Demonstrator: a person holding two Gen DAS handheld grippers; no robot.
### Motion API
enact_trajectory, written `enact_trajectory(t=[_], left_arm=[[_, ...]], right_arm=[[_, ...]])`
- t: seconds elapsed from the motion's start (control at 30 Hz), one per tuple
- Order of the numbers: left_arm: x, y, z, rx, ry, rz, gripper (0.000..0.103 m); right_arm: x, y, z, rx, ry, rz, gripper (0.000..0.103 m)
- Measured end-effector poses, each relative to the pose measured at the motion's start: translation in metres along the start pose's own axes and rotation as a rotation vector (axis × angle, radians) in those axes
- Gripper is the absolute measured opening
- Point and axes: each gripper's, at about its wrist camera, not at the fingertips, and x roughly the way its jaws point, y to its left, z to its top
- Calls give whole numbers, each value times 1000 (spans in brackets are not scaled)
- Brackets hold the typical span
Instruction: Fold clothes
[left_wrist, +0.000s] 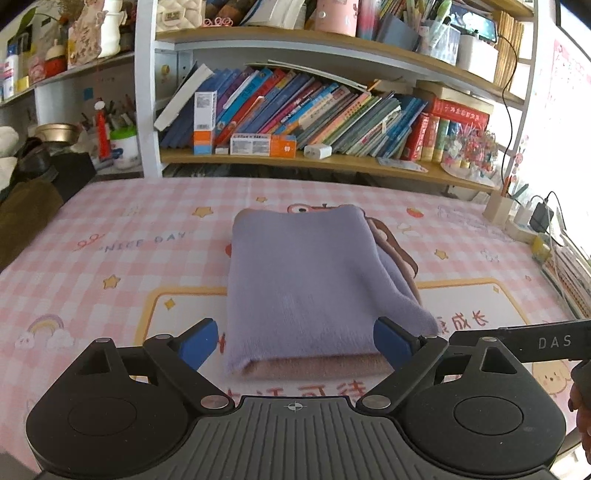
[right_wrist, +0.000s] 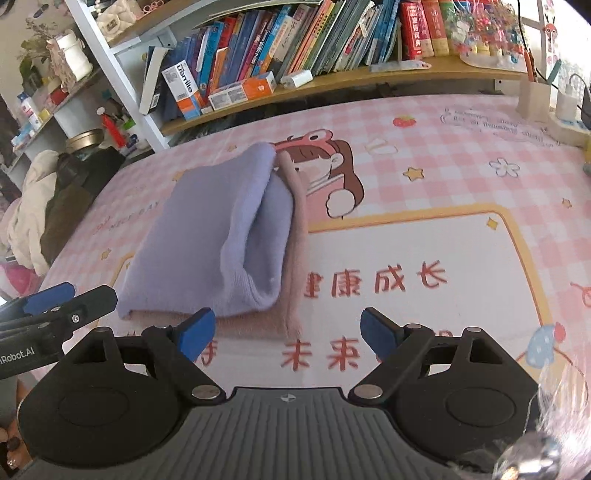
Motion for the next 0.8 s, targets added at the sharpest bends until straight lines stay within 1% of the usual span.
enact_trajectory(t=[0.2, 0.37, 0.53, 0.8], left_arm=[[-12, -7, -12, 0, 18, 15, 94], [-14, -9, -16, -8, 22, 6, 94], [-16, -8, -16, -23, 11, -9, 94], [-20, -5, -19, -53, 2, 4, 94]], right_arm=[[-7, -4, -13, 8, 15, 15, 85], [-12, -5, -21, 10, 15, 12, 85], [-17, -9, -23, 24, 6, 4, 85], [-19, -10, -24, 21, 3, 6, 85]])
